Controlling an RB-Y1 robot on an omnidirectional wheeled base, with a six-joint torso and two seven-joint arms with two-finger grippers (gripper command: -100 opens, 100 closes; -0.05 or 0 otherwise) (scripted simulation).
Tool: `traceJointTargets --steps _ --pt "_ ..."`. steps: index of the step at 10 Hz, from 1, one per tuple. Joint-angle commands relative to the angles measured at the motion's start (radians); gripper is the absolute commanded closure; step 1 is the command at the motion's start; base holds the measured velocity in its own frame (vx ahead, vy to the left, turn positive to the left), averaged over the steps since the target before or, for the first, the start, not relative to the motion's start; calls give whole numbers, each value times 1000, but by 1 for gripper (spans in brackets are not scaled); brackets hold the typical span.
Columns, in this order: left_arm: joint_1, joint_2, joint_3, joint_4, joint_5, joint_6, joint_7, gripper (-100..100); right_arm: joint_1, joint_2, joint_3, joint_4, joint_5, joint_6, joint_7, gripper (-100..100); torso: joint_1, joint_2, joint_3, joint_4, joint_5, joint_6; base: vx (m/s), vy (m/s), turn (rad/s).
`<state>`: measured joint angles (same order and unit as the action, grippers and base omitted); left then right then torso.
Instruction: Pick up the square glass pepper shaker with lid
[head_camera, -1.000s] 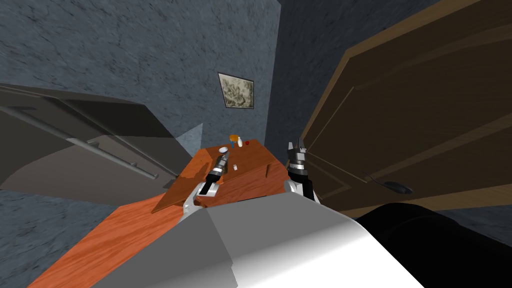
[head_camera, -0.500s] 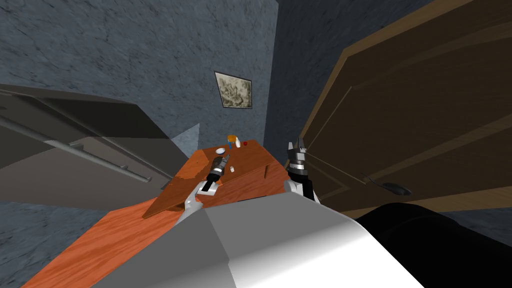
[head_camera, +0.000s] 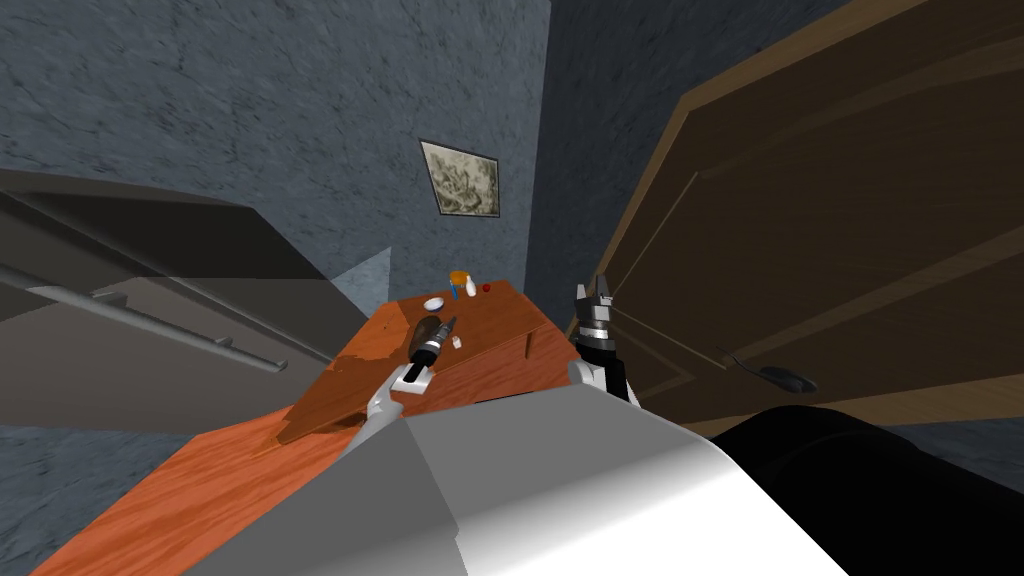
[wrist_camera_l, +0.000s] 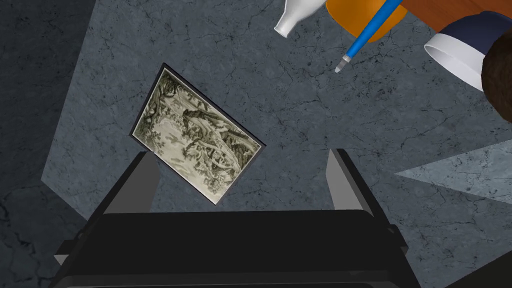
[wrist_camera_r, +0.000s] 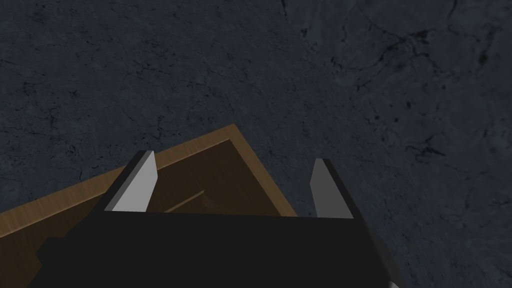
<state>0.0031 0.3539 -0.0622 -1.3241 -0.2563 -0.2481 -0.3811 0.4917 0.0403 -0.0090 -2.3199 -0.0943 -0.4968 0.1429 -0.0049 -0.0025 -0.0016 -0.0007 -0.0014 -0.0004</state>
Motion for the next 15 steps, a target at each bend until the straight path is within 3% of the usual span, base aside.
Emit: traceJointTargets --steps 1,3,4,5,7,9,15 --pt "-10 10 8 50 -14 22 -11 -100 0 0 0 0 0 0 0 0 0 0 0 0 0 0 29 -61 -48" --pt "-21 18 14 124 -24 43 -20 -100 0 0 0 0 0 0 0 0 -1 0 0 0 0 0 41 -89 -39" --pt "-21 18 14 124 -24 43 -20 -100 0 0 0 0 0 0 0 0 0 0 0 0 0 0 22 -30 12" --pt "-32 25 20 164 -35 63 -28 -100 0 0 0 0 0 0 0 0 3 1 1 0 1 0 22 -42 -50" --pt "-32 25 20 176 -35 63 -28 -100 0 0 0 0 0 0 0 0 3 1 1 0 1 0 20 -29 -8" --pt "-42 31 26 227 -45 83 -36 -100 0 0 0 0 0 0 0 0 2 1 1 0 1 0 25 -53 -32" --pt "-83 58 52 442 -87 167 -69 -100 0 0 0 0 0 0 0 0 0 0 0 0 0 0 42 -80 -43"
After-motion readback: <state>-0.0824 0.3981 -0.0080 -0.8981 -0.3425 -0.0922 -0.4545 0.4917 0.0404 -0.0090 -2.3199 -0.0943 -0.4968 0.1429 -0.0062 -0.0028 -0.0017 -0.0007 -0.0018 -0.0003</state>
